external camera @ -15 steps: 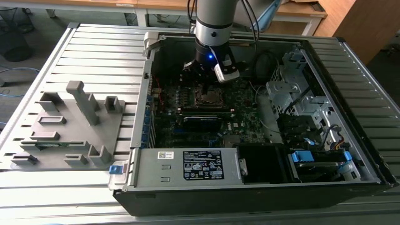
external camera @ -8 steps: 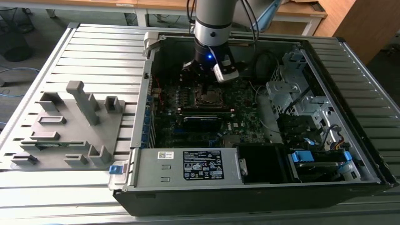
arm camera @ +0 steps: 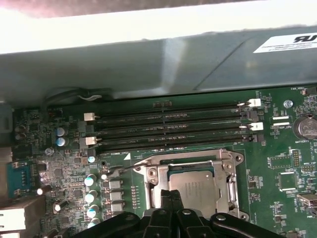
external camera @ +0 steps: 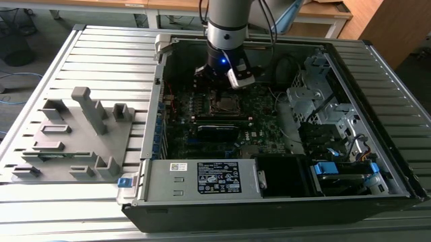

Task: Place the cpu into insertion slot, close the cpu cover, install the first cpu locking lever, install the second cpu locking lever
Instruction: 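Install the first cpu locking lever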

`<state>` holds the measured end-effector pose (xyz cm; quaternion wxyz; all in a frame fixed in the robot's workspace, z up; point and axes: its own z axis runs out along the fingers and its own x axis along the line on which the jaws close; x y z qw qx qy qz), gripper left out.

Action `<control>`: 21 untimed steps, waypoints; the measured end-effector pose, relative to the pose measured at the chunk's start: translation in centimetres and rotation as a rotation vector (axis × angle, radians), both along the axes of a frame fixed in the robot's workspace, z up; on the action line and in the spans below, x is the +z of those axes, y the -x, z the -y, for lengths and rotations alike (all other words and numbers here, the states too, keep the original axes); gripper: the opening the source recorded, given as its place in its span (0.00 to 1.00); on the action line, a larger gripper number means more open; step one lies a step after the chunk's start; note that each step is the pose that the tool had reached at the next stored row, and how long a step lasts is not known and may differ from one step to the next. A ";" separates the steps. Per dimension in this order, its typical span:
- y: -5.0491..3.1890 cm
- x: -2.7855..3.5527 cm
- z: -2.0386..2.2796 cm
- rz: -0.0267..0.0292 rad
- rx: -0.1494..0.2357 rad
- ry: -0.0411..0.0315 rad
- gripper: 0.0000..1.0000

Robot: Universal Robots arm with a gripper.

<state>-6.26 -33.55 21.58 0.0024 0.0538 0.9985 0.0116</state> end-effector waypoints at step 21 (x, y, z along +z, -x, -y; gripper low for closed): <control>0.34 0.85 0.00 0.0000 0.000 0.0000 0.11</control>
